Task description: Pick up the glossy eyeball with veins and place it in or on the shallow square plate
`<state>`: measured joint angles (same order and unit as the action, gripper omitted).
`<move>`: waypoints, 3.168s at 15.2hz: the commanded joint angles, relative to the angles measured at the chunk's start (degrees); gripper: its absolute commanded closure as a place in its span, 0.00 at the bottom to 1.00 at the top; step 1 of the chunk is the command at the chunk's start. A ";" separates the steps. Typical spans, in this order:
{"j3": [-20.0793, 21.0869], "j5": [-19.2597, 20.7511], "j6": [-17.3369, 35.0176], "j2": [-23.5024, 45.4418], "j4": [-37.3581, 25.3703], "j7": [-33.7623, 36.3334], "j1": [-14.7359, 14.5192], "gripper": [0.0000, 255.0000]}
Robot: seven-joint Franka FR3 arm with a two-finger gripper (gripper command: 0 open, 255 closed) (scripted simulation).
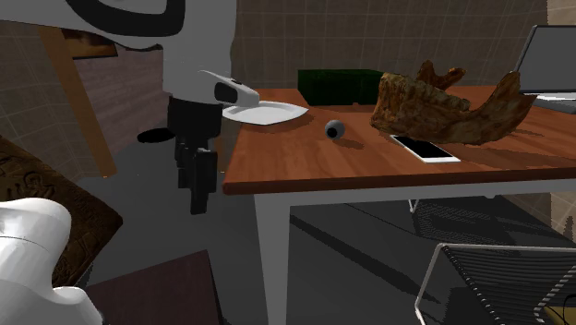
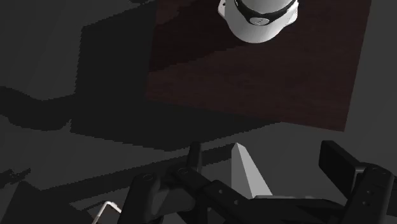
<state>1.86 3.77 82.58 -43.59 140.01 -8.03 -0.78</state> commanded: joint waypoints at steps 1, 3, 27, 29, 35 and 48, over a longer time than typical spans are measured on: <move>0.00 0.00 0.00 0.00 0.00 0.00 0.00 0.00; 0.45 -0.70 2.02 3.99 -2.88 0.73 -0.15 0.00; 4.42 -2.93 5.84 50.40 -56.80 7.87 -1.91 0.00; 4.62 -2.62 4.11 55.13 -64.22 8.42 -2.32 0.00; 4.63 -2.65 7.80 55.69 -61.48 8.55 -2.38 0.00; 4.61 -2.71 10.01 55.14 -58.72 8.52 -2.31 1.00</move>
<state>6.46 1.05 92.59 11.55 81.29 0.49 -3.09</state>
